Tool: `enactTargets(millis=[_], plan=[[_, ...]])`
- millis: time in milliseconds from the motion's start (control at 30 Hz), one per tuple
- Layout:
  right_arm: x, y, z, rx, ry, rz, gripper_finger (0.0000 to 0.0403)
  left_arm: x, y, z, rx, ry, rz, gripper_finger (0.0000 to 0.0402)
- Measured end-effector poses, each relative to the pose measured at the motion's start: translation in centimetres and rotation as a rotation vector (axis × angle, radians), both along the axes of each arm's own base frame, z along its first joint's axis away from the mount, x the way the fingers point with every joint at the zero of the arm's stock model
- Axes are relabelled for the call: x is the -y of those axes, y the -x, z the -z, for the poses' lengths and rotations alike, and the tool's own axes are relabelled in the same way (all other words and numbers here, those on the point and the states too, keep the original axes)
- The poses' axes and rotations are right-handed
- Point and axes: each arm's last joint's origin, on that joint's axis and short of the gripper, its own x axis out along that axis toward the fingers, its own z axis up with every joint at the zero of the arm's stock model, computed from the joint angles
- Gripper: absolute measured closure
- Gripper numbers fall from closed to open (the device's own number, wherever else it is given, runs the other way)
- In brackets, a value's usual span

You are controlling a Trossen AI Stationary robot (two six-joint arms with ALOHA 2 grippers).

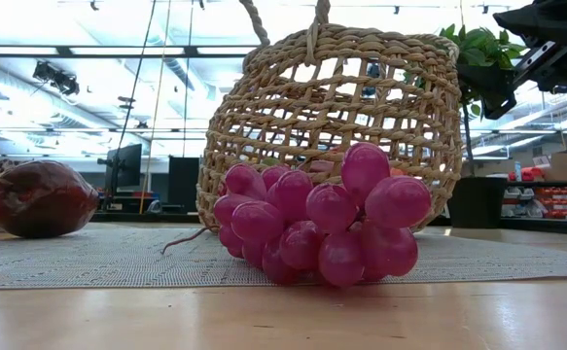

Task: Build produce basket
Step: Put the red apple into the brown basket

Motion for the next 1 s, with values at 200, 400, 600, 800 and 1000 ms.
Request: enactTargets(millis=[200,400,600,800,1000], plan=[[0.0,0.0,0.0,0.000,0.000,0.000,0.0055,-2.3,-0.5,0.0,0.069,0.274,-0.182,0.0130],[0.0,0.0,0.0,0.000,0.000,0.000,0.0055,-4.7,-0.9,0.0,0.149,0.574,-0.358,0.0126],[0.0,0.0,0.0,0.000,0.000,0.000,0.0055,-6.1,-2.2,1.2,0.186,0.702,-0.471,0.0130],[0.0,0.0,0.0,0.001,0.000,0.000,0.0055,-6.3,-5.4,4.5,0.165,0.610,-0.495,0.0130],[0.0,0.0,0.0,-0.001,0.000,0.000,0.0055,-6.4,-8.2,7.6,0.144,0.343,-0.491,0.0130]])
